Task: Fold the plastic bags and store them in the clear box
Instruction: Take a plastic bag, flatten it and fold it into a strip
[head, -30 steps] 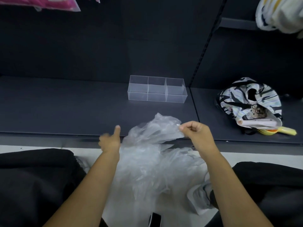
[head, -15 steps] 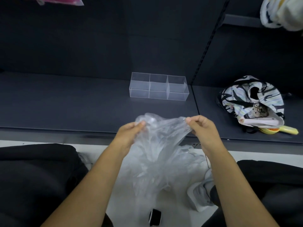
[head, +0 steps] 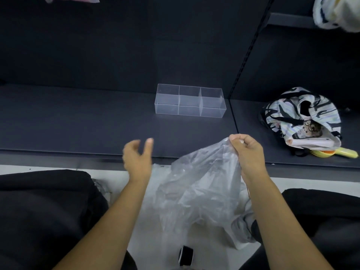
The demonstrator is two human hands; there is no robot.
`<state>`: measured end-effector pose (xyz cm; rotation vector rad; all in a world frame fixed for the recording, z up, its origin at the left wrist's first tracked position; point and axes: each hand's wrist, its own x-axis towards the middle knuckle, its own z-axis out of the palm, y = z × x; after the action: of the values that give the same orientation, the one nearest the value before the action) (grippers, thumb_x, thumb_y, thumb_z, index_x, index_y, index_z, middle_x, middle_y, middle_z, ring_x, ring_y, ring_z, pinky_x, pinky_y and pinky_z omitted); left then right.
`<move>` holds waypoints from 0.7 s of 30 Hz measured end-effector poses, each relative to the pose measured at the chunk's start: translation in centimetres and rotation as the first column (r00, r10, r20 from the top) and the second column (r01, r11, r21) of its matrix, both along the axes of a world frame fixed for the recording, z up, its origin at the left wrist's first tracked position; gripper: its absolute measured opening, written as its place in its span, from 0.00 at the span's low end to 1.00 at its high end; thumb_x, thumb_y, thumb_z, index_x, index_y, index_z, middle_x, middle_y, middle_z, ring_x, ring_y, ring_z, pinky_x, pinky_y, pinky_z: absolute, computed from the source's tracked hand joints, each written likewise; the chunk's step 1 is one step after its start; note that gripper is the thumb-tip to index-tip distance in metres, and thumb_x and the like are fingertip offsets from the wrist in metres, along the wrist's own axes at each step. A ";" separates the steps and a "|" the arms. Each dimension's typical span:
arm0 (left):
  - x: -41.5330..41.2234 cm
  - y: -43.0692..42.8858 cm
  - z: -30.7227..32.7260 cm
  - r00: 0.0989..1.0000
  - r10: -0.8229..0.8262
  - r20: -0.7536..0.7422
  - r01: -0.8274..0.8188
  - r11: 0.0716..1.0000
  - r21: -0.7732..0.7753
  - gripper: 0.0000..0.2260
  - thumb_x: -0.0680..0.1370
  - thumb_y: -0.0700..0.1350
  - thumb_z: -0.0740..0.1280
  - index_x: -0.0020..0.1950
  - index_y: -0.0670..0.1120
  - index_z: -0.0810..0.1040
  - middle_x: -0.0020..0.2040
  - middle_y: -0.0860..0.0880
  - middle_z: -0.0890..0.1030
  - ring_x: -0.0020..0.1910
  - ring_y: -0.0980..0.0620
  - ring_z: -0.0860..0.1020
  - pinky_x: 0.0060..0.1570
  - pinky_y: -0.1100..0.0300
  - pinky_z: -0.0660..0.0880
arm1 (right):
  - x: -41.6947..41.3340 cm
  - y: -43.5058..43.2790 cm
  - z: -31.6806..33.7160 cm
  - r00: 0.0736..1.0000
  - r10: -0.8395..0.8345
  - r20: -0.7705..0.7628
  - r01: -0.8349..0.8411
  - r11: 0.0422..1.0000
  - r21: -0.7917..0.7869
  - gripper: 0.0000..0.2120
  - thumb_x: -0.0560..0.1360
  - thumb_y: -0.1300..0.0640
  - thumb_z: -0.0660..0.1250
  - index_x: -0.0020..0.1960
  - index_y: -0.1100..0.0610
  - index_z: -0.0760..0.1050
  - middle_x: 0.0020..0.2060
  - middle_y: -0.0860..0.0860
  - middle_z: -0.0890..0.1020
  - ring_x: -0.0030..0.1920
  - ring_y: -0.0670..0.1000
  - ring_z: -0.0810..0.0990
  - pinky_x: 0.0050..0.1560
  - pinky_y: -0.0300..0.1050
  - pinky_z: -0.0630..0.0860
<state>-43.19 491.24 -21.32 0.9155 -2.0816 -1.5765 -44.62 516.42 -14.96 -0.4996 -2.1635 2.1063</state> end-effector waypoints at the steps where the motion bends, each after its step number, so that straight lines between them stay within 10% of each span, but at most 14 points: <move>1: 0.1 1.0 0.7 0.982 -0.178 -0.059 0.170 0.977 -0.126 0.22 0.73 0.56 0.71 0.62 0.45 0.75 0.60 0.49 0.75 0.59 0.50 0.73 0.64 0.52 0.68 | 0.0 -0.1 0.1 1.000 0.013 0.000 -0.013 1.000 -0.004 0.04 0.75 0.57 0.70 0.41 0.53 0.80 0.29 0.46 0.80 0.32 0.47 0.78 0.40 0.44 0.77; 4: 0.6 4.9 1.8 0.788 -0.615 0.019 0.589 0.746 -0.311 0.34 0.68 0.63 0.72 0.70 0.52 0.69 0.69 0.52 0.70 0.69 0.52 0.65 0.69 0.52 0.60 | 0.2 -0.5 0.5 0.999 0.052 0.002 -0.052 0.998 -0.027 0.06 0.74 0.54 0.71 0.39 0.53 0.80 0.31 0.49 0.80 0.33 0.47 0.79 0.40 0.44 0.78; 9: 2.0 8.5 -0.3 0.610 -0.744 0.273 0.790 0.545 -0.281 0.40 0.70 0.56 0.74 0.76 0.55 0.57 0.75 0.53 0.63 0.74 0.50 0.58 0.72 0.56 0.51 | 0.5 -0.5 1.1 0.989 0.145 0.006 -0.146 0.989 0.017 0.11 0.73 0.45 0.71 0.34 0.49 0.79 0.30 0.45 0.76 0.32 0.42 0.74 0.38 0.35 0.74; 14: 2.8 8.3 -2.3 0.631 -0.728 0.268 0.774 0.613 -0.159 0.37 0.73 0.45 0.73 0.76 0.53 0.57 0.74 0.53 0.66 0.70 0.51 0.67 0.67 0.59 0.65 | 0.6 0.4 1.5 0.990 0.126 0.057 -0.117 0.985 -0.130 0.12 0.70 0.43 0.73 0.35 0.49 0.79 0.31 0.47 0.79 0.33 0.46 0.78 0.39 0.41 0.77; 21: 3.0 9.5 -2.2 0.688 -0.709 0.156 0.725 0.676 -0.129 0.43 0.65 0.54 0.79 0.73 0.55 0.59 0.71 0.57 0.64 0.68 0.53 0.67 0.65 0.56 0.69 | 1.0 1.5 1.5 0.976 0.070 0.207 0.040 0.874 -0.485 0.22 0.66 0.41 0.76 0.47 0.56 0.77 0.48 0.59 0.79 0.52 0.60 0.80 0.59 0.64 0.74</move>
<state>-40.23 500.78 -23.49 0.0539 -2.8070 -1.6372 -43.63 517.89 -13.42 -0.7874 -1.7018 2.7288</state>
